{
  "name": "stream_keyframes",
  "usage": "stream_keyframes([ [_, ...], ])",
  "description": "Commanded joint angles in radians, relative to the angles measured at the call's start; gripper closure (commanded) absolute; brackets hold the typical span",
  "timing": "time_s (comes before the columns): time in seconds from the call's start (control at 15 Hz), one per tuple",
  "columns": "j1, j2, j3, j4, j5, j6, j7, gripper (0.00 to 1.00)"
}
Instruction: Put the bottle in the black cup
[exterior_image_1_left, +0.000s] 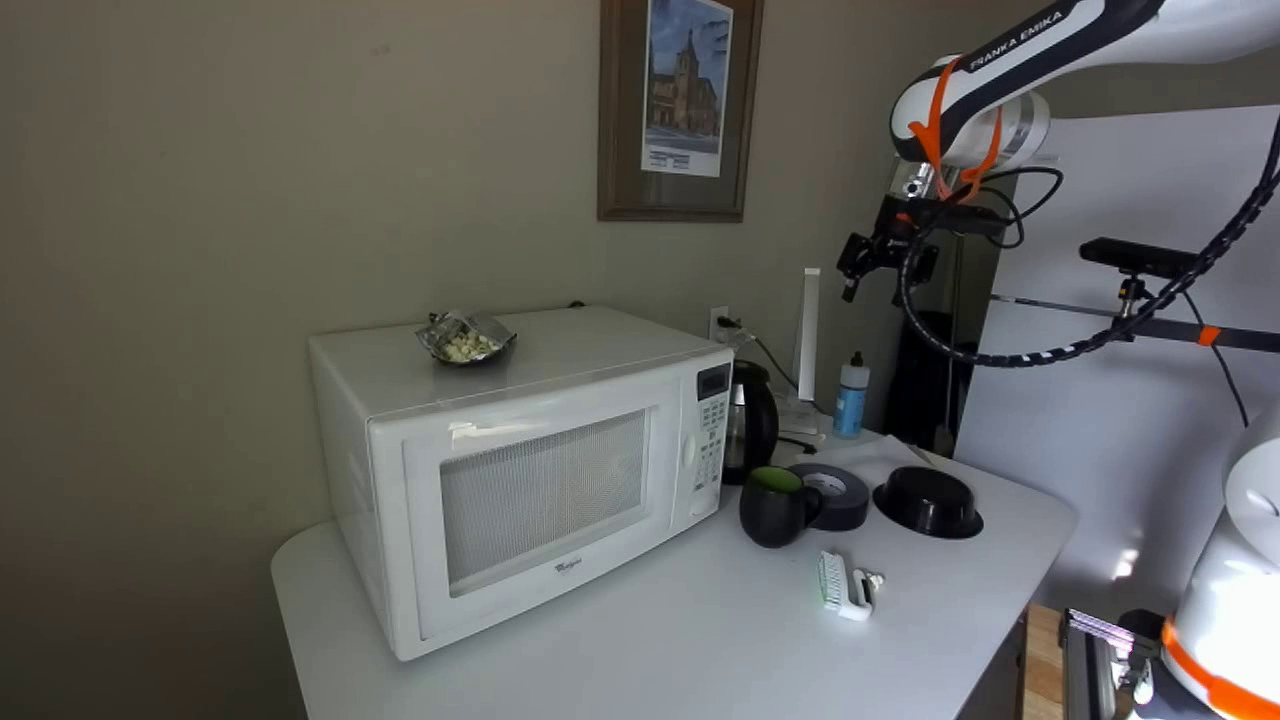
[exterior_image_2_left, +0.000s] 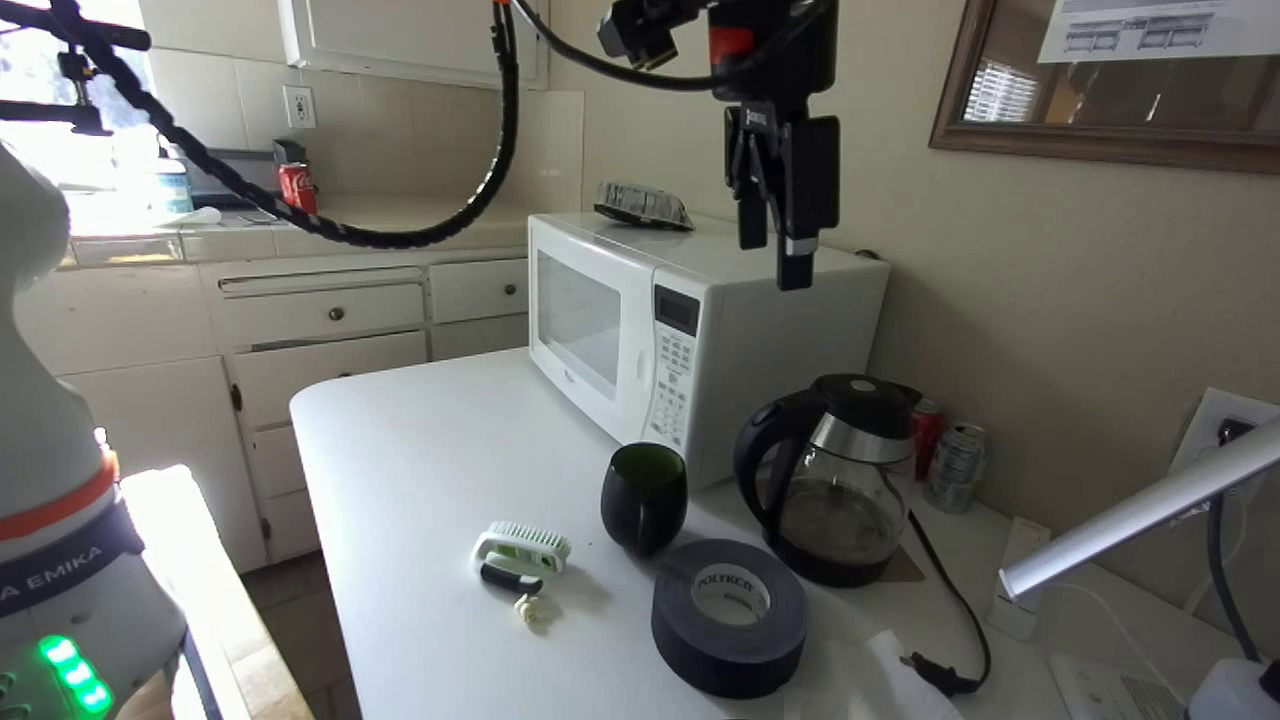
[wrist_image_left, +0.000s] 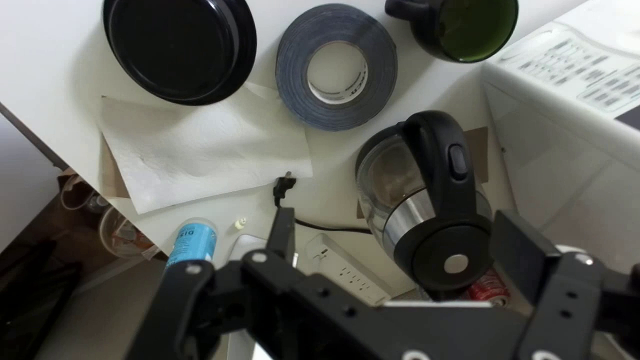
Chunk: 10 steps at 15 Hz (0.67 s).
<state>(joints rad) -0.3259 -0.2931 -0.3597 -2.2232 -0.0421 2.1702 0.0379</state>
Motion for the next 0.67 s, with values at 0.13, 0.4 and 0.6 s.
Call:
stream_keyframes([
  [0.13, -0.029, 0.274, -0.070, 0.282, 0.106, -0.080, -0.033, 0.00],
  [0.4, -0.079, 0.451, -0.089, 0.482, 0.143, -0.187, -0.083, 0.00],
  [0.6, -0.137, 0.579, -0.086, 0.636, 0.131, -0.260, -0.123, 0.00],
])
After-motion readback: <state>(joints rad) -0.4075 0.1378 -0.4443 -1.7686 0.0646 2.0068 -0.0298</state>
